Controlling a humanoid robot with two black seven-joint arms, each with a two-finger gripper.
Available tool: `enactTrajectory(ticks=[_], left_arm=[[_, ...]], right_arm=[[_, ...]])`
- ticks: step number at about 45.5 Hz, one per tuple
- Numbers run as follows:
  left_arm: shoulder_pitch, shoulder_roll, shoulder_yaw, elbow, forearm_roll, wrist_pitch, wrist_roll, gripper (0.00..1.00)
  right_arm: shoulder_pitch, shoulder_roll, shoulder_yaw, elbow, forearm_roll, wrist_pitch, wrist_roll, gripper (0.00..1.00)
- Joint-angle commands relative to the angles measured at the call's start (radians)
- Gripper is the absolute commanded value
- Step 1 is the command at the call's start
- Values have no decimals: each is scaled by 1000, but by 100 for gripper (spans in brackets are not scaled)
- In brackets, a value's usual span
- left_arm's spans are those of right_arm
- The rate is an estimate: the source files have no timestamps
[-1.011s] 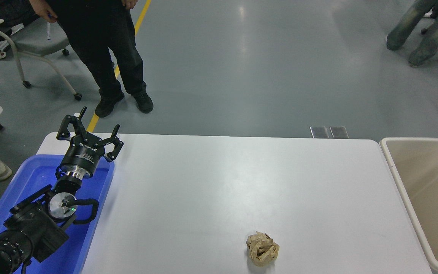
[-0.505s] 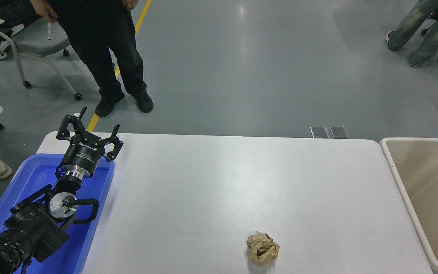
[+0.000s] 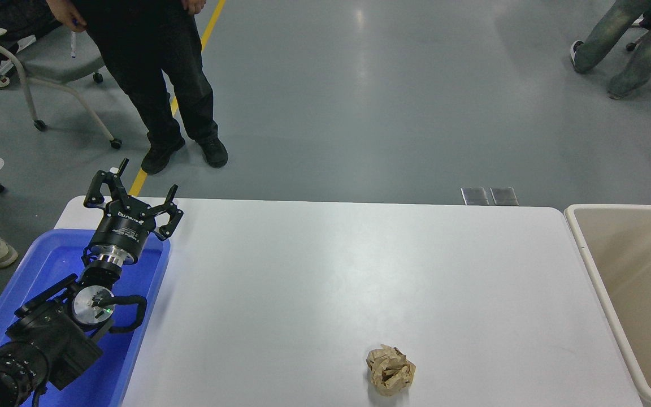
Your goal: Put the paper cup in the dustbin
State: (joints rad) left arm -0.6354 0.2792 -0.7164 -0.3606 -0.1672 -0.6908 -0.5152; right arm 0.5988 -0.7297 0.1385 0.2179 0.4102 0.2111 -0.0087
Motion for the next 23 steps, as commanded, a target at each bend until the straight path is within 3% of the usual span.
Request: enactTrajectory(ticks=[1,23], left_arm=[[-1,0,0,0,0,1,0,100],[-1,0,0,0,0,1,0,100]], right_arm=[[-39,79,76,-61,26,-50,-85,0],[-47,168,78,-65,21,-104,-83,0]])
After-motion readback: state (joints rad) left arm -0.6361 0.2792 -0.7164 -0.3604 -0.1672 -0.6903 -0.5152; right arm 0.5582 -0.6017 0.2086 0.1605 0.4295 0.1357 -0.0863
